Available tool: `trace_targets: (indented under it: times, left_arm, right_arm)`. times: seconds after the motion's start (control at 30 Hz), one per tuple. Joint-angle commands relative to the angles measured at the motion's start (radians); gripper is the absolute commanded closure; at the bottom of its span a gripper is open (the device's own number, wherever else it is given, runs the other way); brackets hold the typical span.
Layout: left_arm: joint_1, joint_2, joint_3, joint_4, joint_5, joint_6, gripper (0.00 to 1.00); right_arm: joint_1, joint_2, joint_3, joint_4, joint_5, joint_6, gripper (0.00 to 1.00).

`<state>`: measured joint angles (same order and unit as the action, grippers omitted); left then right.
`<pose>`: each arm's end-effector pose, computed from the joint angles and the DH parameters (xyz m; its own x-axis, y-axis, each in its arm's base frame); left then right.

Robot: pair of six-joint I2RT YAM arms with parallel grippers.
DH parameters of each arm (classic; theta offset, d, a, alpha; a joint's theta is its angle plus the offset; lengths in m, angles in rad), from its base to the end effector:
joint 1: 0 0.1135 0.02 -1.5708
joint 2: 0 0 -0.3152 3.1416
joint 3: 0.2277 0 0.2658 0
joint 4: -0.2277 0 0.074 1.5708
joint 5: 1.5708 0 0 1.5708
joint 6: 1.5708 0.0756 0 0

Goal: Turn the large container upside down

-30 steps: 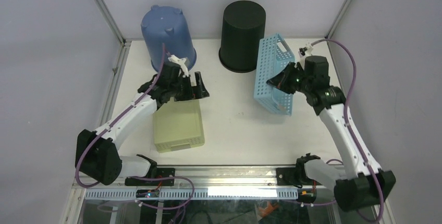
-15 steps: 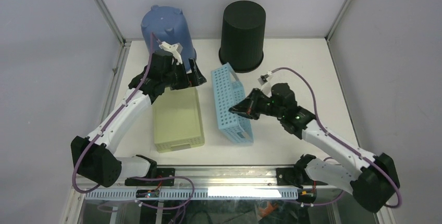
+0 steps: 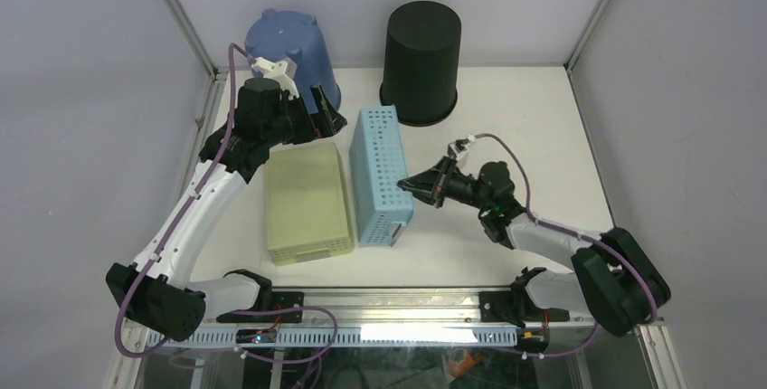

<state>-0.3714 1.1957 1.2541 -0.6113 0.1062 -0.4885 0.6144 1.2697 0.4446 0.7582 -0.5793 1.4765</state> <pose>0.2640 -0.1114 0.4035 -0.6409 -0.2512 -0.7253 0.1633 0.8787 -0.4485 0.2076 0.1971 0.2558 -0.9298 0.3637 -0.0575 -0.0331 0.0731 0.9968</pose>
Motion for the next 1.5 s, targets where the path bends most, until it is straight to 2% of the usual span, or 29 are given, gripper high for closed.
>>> trace_targets:
  times: [0.0,0.1,0.13,0.17,0.23,0.3,0.37,0.53,0.8,0.97,1.1,1.2,1.3,1.47]
  left_arm:
    - [0.006,0.003,0.028,0.014,0.025,-0.012,0.01]
    - [0.005,0.005,0.018,0.023,0.047,-0.015,0.01]
    - [0.005,0.006,0.013,0.028,0.057,-0.016,0.01]
    - [0.005,0.009,0.010,0.033,0.066,-0.018,0.01]
    - [0.006,0.014,-0.001,0.042,0.086,-0.025,0.01]
    - [0.004,0.025,-0.014,0.062,0.119,-0.033,0.01]
    - [0.005,0.038,-0.030,0.078,0.160,-0.044,0.01]
    - [-0.017,0.078,-0.072,0.096,0.230,-0.055,0.01]
    - [-0.200,0.162,-0.128,0.116,0.207,-0.090,0.01]
    - [-0.272,0.225,-0.188,0.249,0.249,-0.156,0.01]
    - [-0.332,0.374,-0.173,0.361,0.322,-0.209,0.01]
    - [-0.387,0.501,-0.108,0.452,0.363,-0.237,0.01]
    - [-0.430,0.665,0.021,0.532,0.420,-0.264,0.01]
    - [-0.485,0.924,0.394,0.570,0.483,-0.257,0.01]
  right_arm:
    - [-0.142,-0.156,-0.168,0.044,-0.054,0.022,0.98]
    - [-0.258,-0.353,-0.187,-0.298,-0.079,-0.070,0.92]
    - [-0.293,-0.389,-0.168,-0.401,-0.085,-0.141,0.83]
    - [-0.339,-0.450,-0.133,-0.596,-0.072,-0.249,0.64]
    - [-0.386,-0.507,-0.048,-0.881,-0.003,-0.406,0.39]
    - [-0.402,-0.519,0.055,-1.126,0.129,-0.548,0.25]
    - [-0.404,-0.493,0.153,-1.300,0.260,-0.657,0.19]
    - [-0.404,-0.410,0.323,-1.510,0.505,-0.777,0.13]
    - [-0.404,-0.349,0.503,-1.697,0.846,-0.809,0.09]
    - [-0.404,-0.375,0.562,-1.726,0.889,-0.808,0.09]
    - [-0.404,-0.386,0.628,-1.758,0.895,-0.805,0.09]
    - [-0.404,-0.393,0.676,-1.791,0.898,-0.810,0.09]
    - [-0.404,-0.394,0.702,-1.810,0.879,-0.824,0.09]
    - [-0.404,-0.392,0.718,-1.826,0.856,-0.817,0.09]
